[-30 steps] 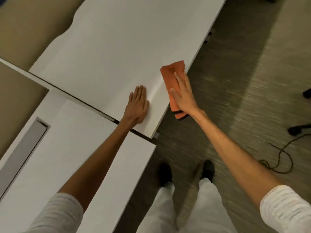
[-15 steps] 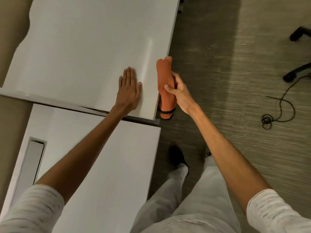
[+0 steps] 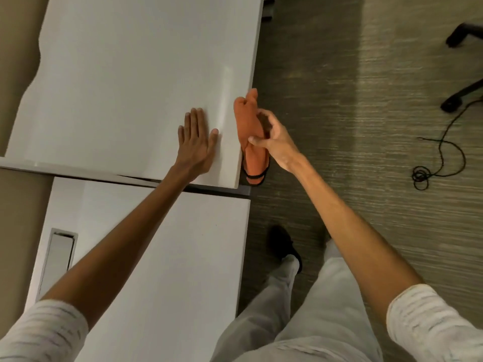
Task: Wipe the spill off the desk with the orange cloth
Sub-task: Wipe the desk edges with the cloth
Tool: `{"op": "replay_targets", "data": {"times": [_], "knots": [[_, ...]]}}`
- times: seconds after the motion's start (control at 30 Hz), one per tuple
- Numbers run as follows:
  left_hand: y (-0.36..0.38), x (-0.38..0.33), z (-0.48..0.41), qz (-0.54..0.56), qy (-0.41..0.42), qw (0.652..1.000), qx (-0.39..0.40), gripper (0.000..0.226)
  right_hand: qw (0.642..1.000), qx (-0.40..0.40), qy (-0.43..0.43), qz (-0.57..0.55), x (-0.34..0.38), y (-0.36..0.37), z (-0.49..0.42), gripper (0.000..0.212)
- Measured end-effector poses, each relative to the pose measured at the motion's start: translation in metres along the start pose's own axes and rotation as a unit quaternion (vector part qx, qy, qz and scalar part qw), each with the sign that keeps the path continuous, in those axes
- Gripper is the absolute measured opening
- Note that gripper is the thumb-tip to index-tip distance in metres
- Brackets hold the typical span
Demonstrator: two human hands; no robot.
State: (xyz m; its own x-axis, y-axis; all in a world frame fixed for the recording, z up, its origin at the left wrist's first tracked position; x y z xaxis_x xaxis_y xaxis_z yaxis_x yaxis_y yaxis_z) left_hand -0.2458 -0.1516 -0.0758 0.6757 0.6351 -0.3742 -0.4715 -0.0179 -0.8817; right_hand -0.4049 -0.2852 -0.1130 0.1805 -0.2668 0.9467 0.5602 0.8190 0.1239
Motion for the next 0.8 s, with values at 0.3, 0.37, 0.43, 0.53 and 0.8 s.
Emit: {"op": "replay_targets", "data": {"times": [0.3,0.37,0.43,0.53,0.8], "knots": [[0.002,-0.001,0.006,0.017,0.031,0.999,-0.028,0.068,0.998,-0.057,-0.015,0.031,0.014,0.021,0.029,0.06],[0.003,0.001,0.006,0.01,0.036,0.999,-0.031,0.069,0.999,-0.046,0.001,-0.004,-0.009,0.041,0.066,0.062],[0.004,0.002,0.005,0.009,0.043,0.998,-0.033,0.07,0.998,-0.044,0.022,-0.048,-0.024,0.051,0.085,0.063],[0.006,0.003,0.004,0.005,0.057,0.998,-0.036,0.067,0.996,-0.047,0.041,-0.065,-0.019,0.039,0.059,0.063],[0.006,0.001,0.005,-0.022,0.058,0.997,-0.045,0.064,0.993,-0.113,0.02,-0.026,0.024,0.003,-0.014,0.064]]}}
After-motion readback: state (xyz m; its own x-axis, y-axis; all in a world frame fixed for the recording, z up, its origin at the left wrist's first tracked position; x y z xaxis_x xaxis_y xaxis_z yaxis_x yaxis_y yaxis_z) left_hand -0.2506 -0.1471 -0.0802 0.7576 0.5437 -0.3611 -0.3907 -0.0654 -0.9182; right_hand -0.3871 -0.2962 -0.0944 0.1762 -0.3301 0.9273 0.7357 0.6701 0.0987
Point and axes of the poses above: each hand's wrist, its own z-axis away from the middle knuckle, its own y-axis out of the palm, x = y × z, the point moved 4 cm from there along -z, towards the middle knuckle, and after that the axes turned 9 degrees about z, right-handed, at the moved point
